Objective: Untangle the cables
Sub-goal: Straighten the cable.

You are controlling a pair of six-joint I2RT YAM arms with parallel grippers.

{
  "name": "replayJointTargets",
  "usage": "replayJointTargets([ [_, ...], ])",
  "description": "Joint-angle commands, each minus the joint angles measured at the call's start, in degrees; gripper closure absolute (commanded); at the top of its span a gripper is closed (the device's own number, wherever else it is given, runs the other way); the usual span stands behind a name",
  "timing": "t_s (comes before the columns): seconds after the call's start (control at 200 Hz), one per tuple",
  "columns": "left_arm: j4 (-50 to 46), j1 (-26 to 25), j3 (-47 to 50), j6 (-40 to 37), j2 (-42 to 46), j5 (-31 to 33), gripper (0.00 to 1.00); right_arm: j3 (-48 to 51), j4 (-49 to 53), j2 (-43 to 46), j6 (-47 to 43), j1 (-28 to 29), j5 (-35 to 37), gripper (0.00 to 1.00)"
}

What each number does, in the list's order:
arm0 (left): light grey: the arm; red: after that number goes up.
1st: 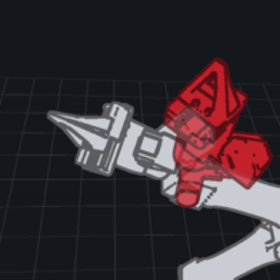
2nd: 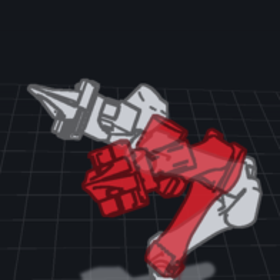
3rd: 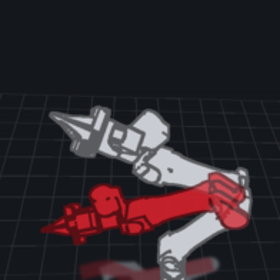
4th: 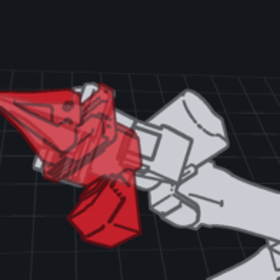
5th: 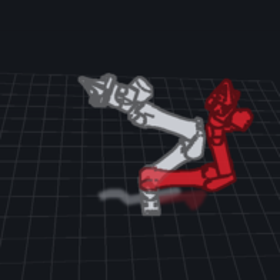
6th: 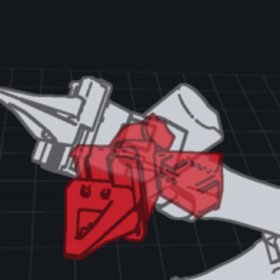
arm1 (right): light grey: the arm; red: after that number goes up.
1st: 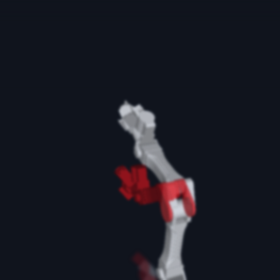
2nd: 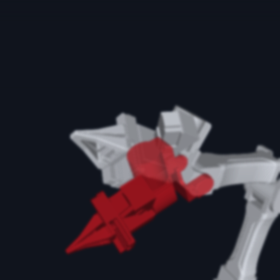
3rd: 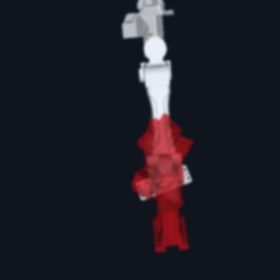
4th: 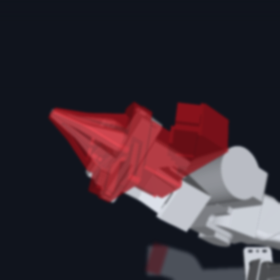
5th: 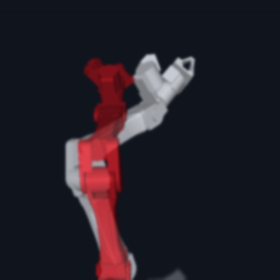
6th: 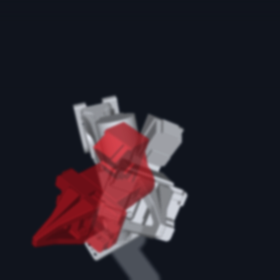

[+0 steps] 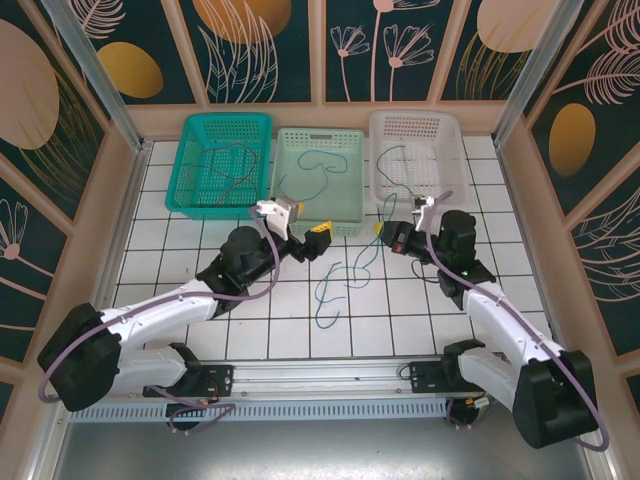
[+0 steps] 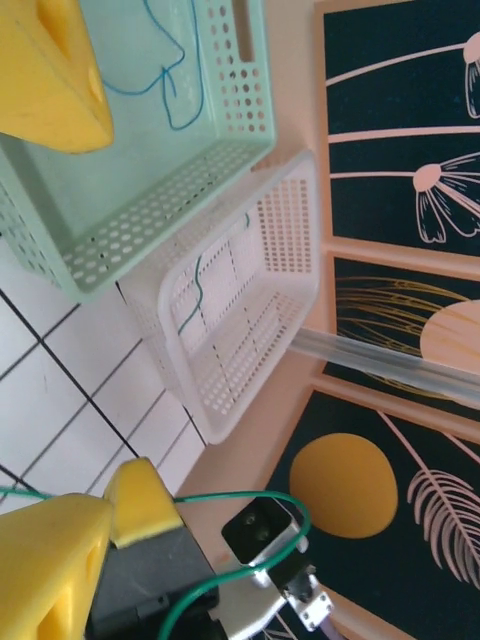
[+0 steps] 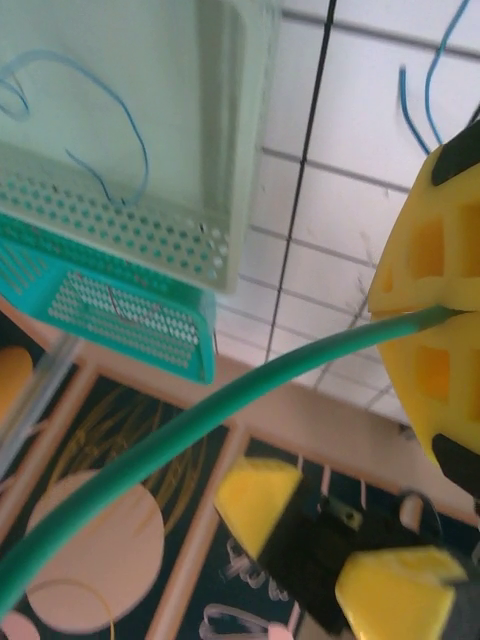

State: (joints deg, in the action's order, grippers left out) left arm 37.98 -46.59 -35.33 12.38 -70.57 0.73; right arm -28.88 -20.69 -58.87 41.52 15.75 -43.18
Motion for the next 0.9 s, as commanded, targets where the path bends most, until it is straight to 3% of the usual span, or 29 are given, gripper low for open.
replayJointTargets([
  [0.0, 1.61, 0.19, -0.48, -7.5, -1.42, 0.21, 0.1, -2.58, -10.14, -1.11, 6.73, 1.32, -8.49, 1.0],
  [0.185, -6.16, 0.1, -5.62, -14.88, -4.26, -2.79, 0.13, -6.53, -5.69, -3.96, 4.63, 4.72, -9.81, 1.0],
  [0.591, 3.24, -1.4, -0.81, -24.68, 0.32, -10.73, 0.11, -9.88, 0.83, -9.88, 2.46, 6.42, -10.0, 1.0],
  [0.896, 0.98, -2.28, -3.4, -30.57, -0.54, -11.86, 0.12, -12.03, 2.5, -13.4, 0.19, 9.83, -10.94, 1.0],
])
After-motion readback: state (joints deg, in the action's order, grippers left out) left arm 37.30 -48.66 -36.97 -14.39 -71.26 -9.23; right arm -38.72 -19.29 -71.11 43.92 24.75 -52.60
